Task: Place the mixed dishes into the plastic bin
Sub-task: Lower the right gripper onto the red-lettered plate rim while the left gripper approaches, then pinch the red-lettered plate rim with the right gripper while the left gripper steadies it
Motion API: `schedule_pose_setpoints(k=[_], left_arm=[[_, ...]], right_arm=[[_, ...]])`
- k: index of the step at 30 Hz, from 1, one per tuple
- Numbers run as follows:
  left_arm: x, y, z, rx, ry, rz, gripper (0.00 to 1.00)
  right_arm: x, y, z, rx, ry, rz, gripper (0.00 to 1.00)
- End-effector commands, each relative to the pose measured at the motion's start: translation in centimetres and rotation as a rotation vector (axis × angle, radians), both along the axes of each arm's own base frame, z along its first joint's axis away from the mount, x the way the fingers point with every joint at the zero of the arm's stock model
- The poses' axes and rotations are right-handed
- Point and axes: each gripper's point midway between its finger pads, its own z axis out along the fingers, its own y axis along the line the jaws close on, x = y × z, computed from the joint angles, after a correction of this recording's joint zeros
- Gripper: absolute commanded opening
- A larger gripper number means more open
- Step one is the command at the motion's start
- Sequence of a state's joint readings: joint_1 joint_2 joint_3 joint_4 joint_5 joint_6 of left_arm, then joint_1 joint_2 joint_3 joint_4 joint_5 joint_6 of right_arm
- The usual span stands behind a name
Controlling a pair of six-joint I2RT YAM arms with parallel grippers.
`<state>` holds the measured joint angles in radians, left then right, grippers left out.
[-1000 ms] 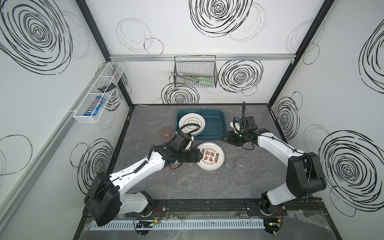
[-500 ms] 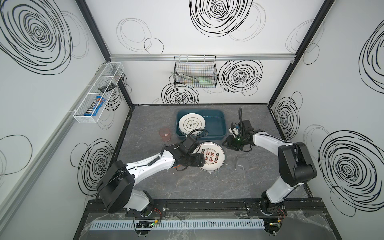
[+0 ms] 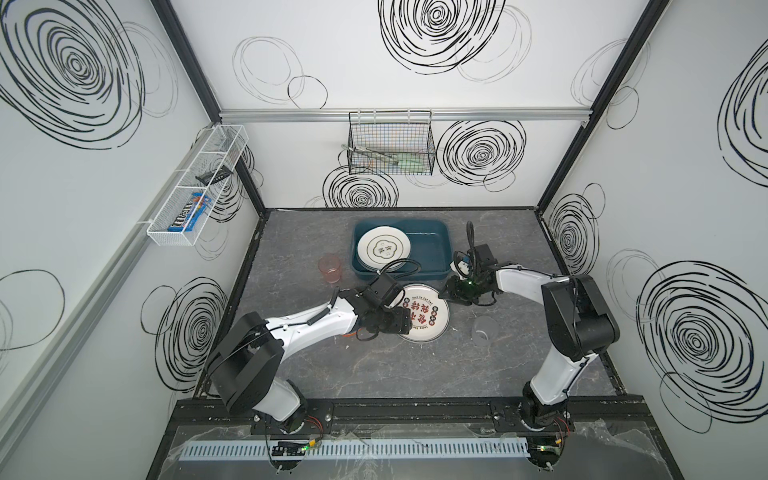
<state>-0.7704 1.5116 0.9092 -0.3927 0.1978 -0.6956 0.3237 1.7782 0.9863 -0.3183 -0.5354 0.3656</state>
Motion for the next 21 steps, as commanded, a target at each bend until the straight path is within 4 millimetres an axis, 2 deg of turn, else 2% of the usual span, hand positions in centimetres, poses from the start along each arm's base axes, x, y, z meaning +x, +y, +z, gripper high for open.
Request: schedule_pose_setpoints(k=[1, 7, 14, 21], left_arm=[[0.8, -0.6, 0.7, -0.014, -0.034, 0.000, 0.79], [0.7, -0.5, 0.6, -0.010, -0.032, 0.003, 0.79], [0.8, -0.5, 0.8, -0.013, -0.035, 0.006, 0.78], [0.9, -0.4, 1.0, -0.010, -0.038, 0.010, 0.78]], right_arm=[[-1.0, 0.8, -1.2, -0.005, 0.039, 0.033, 0.40], [-1.5, 1.5, -2.1, -0.013, 0.058, 0.059, 0.36], [-1.5, 1.6, -2.1, -0.017, 0.054, 0.061, 0.31], [-1.7, 1.6, -2.1, -0.014, 0.055, 0.061, 0.20]])
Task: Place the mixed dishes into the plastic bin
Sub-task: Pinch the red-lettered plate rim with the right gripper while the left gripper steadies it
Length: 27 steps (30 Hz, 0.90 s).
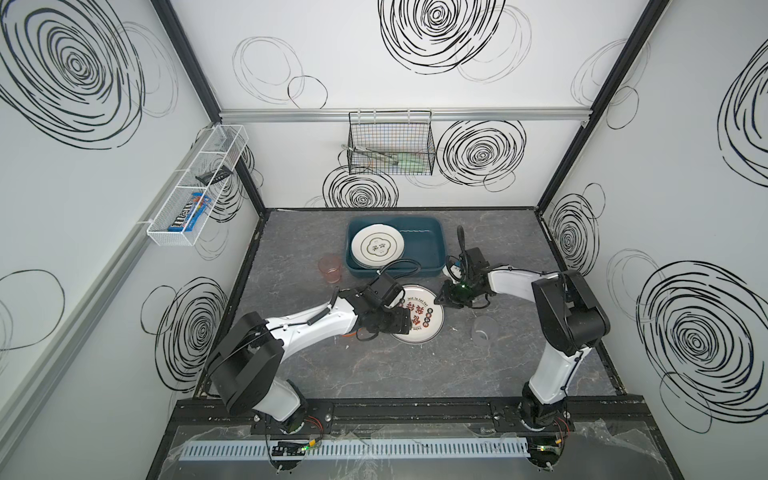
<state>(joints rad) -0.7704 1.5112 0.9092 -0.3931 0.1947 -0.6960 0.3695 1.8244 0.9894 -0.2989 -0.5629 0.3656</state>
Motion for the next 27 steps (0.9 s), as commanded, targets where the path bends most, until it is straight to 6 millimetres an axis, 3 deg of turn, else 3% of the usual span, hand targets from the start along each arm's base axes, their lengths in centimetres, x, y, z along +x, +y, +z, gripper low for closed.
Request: schedule_pose_setpoints(k=[1, 16, 27], left_arm=[[0.9, -0.4, 1.0, -0.011, -0.036, 0.009, 0.78], [1.4, 0.2, 2.6, -0.032, -0.065, 0.029, 0.78], [2.2, 1.4, 4.7, -0.070, -0.097, 0.071, 0.79]], right_arm=[[-0.6, -0.3, -1.0, -0.031, 0.023, 0.007, 0.19], [-0.7, -0.2, 1.3, -0.008, -0.035, 0.018, 0.00], [-0.9, -0.2, 5.9, 0.035, -0.127, 0.030, 0.00]])
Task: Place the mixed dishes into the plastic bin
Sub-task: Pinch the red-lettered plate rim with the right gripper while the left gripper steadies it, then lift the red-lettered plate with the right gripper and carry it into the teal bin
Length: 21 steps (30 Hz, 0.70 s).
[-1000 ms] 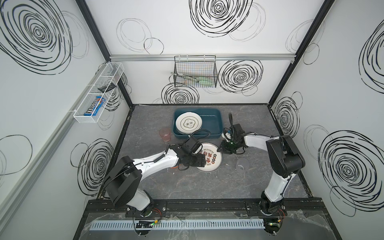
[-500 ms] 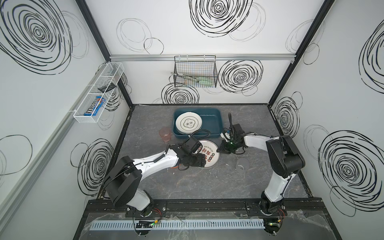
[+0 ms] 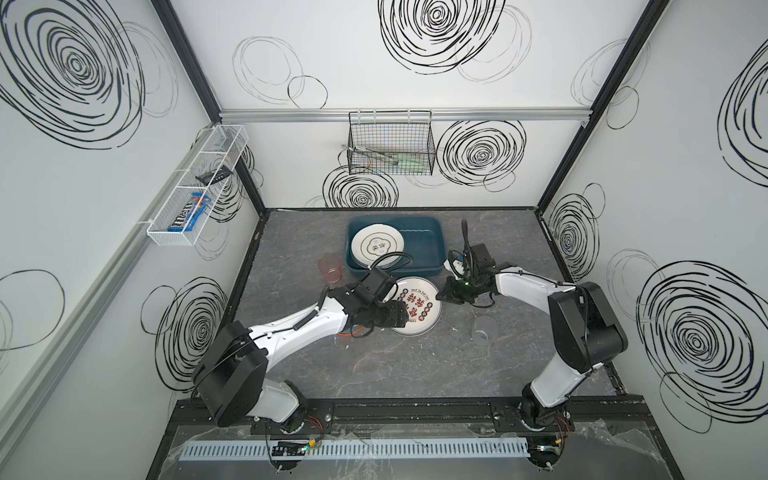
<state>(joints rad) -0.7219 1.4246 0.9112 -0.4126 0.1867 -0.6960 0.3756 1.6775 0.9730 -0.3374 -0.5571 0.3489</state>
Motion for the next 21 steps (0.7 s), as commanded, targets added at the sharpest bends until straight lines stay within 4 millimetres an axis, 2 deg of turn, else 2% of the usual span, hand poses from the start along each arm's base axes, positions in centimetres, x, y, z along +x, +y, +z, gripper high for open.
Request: schedule_pose_setpoints(k=[1, 6, 14, 21], left_arm=[[1.0, 0.2, 2.1, -0.029, -0.044, 0.021, 0.79], [1.3, 0.8, 3.1, -0.045, -0.062, 0.041, 0.79], [2.1, 1.9, 4.9, -0.070, -0.095, 0.075, 0.79], [3.0, 3.3, 7.3, -0.104, -0.142, 0.113, 0.79]], right_arm=[[-0.5, -0.3, 2.1, 0.009, -0.039, 0.012, 0.00], [-0.4, -0.9, 4.4, 0.039, -0.076, 0.000, 0.00], [-0.6, -1.1, 6.8, 0.093, -0.101, -0.005, 0.00], [0.5, -0.9, 9.3, 0.124, -0.140, -0.026, 0.00]])
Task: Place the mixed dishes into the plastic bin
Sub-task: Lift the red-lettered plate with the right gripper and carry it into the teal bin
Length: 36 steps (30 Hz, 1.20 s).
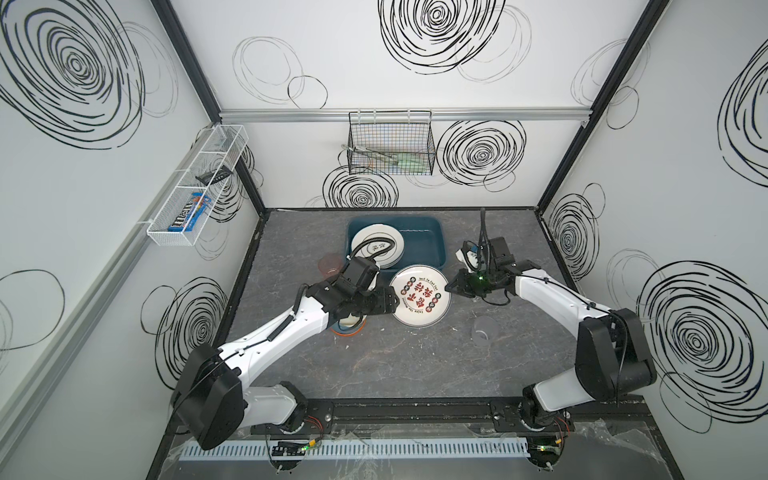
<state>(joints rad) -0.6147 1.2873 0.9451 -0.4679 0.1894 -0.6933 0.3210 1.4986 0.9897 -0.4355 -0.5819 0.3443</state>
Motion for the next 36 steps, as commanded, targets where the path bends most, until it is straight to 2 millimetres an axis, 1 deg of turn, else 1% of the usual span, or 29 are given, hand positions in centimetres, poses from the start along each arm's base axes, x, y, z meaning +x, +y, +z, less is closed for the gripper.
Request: schedule_pose_setpoints(k=[1, 9, 17, 22, 25, 33, 36], left_arm=[[0.9, 0.6, 2.5, -0.036, -0.056, 0.016, 0.79], [1.6, 2.7, 3.8, -0.053, -0.080, 0.057, 0.79], [2.4, 5.2, 4.5, -0.073, -0.093, 0.113, 0.80], [2.8, 6.4, 4.8, -0.094, -0.093, 0.140, 0.80], [2.9, 6.9, 4.5, -0.100, -0.086, 0.152, 0.80], [2.8, 7.6, 4.0, -0.109, -0.075, 0.165, 0.80], [2.7, 7.7, 3.8, -0.110, -0.070, 0.167, 0.80]], right_arm=[[0.8, 0.9, 3.8, 0.075, -0.061, 0.011, 0.00], [3.2, 1.7, 6.0, 0.119, -0.096, -0.025, 0.00], [7.0, 2.9, 7.2, 0.156, -0.119, -0.068, 0.00], [9.4, 3.7, 7.0, 0.176, -0.103, -0.098, 0.00], [10.9, 4.4, 6.7, 0.168, -0.105, -0.116, 0.00], [14.7, 6.6, 5.5, 0.169, -0.087, -0.158, 0.00], [16.0, 7.4, 4.8, 0.163, -0.074, -0.168, 0.00]])
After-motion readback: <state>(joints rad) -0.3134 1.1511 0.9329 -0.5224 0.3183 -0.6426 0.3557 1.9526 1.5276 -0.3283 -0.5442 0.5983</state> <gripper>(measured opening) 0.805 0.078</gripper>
